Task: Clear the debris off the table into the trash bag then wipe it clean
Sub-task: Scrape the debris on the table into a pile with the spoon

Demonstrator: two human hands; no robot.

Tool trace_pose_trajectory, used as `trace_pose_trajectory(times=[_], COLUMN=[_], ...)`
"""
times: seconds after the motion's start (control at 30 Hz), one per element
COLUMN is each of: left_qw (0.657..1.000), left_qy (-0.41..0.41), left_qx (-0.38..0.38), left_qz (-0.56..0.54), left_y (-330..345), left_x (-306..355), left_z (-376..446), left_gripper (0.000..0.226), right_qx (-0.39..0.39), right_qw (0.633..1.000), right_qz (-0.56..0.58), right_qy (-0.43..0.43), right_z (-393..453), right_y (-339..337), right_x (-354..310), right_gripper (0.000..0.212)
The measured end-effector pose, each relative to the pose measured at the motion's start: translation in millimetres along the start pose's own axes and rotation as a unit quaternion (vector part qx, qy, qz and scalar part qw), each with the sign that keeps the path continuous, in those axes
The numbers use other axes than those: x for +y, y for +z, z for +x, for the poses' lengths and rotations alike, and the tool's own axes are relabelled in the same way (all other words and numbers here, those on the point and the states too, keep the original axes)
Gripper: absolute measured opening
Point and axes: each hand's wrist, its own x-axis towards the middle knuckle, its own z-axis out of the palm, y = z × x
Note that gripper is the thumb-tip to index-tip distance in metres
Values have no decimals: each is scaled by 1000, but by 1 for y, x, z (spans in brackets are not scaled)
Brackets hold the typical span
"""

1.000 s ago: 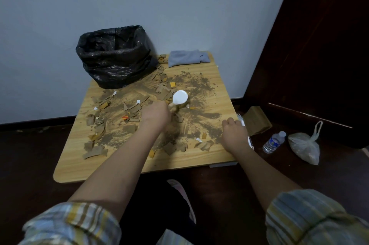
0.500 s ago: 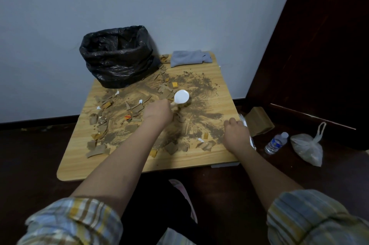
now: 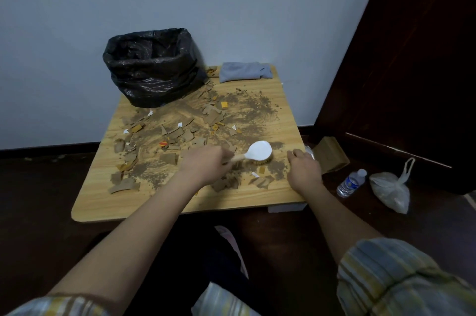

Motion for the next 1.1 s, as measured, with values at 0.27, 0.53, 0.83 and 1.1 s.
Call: trace_pose_trajectory(times=[0.27, 0.53, 0.83, 1.1], left_qw=[999, 998, 998, 990], left_qy=[19, -35, -47, -136], left_qx=[-43, -38, -22, -18], left_qz=[3, 20, 36, -11], left_y=[-2, 1, -1, 0], left_x=[0, 8, 8, -3], left_z=[-23, -20, -17, 3], left_gripper=[30, 24, 21, 25], right_qx=[-20, -35, -25, -25], right_qw=[1000, 999, 999, 999], right_qz=[11, -12, -21, -25], right_qy=[-1, 6, 6, 3], right_z=[-1, -2, 2, 3], right_y=[2, 1, 1, -1], right_x=[0, -4, -5, -7], right_gripper=[60, 60, 51, 43])
